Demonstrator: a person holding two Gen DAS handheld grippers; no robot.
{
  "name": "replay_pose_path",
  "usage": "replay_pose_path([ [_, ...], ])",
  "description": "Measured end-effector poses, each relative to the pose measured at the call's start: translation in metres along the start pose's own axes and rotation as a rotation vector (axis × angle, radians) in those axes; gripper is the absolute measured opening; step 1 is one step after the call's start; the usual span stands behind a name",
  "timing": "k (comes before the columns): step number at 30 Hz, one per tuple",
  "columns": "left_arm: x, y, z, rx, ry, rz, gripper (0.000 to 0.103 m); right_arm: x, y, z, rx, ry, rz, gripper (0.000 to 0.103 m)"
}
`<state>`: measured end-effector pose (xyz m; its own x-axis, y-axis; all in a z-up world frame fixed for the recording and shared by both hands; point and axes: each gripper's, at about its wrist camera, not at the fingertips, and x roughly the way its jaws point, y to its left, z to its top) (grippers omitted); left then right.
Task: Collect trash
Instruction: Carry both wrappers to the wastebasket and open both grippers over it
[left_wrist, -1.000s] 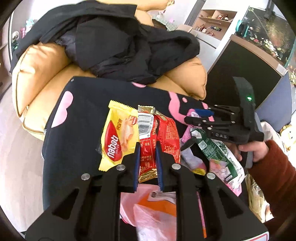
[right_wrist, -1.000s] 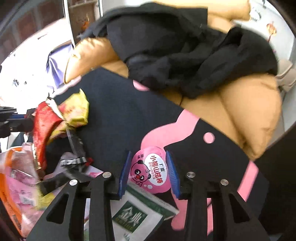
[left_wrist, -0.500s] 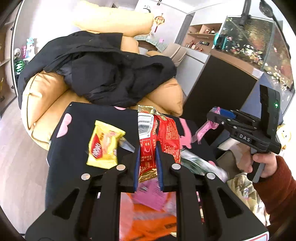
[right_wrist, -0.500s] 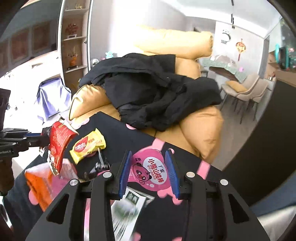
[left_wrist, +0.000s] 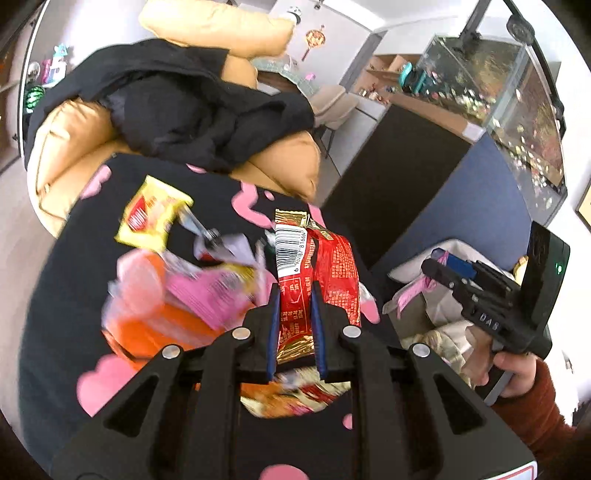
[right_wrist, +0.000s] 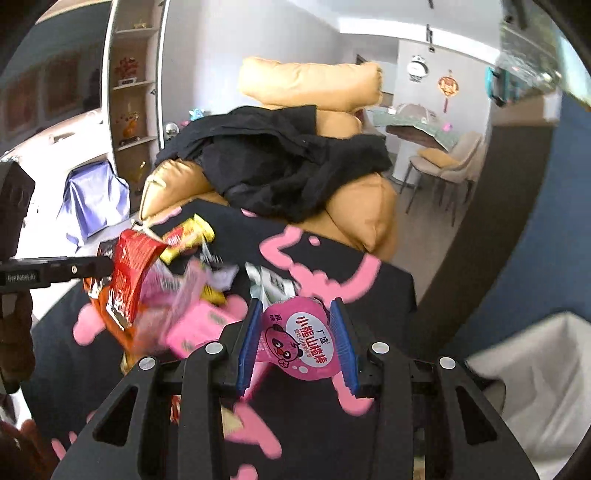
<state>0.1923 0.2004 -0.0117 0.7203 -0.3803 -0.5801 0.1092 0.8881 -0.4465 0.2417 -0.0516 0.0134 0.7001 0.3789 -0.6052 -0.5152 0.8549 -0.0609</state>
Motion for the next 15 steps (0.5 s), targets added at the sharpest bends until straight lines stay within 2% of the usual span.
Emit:
replay_pose_path([
  [4, 0.008, -0.027, -0.015, 0.047, 0.039, -0.008, 0.015, -0.018, -0.021, -0.028, 0.061, 0.024, -0.030, 0.036],
  [10, 0.016, -0.072, -0.027, 0.110, 0.076, -0.071, 0.015, -0.059, -0.060, -0.054, 0.119, -0.008, -0.132, 0.036],
  [15, 0.023, -0.118, -0.036, 0.180, 0.093, -0.156, 0.015, -0.097, -0.091, -0.078, 0.169, -0.028, -0.209, 0.036],
])
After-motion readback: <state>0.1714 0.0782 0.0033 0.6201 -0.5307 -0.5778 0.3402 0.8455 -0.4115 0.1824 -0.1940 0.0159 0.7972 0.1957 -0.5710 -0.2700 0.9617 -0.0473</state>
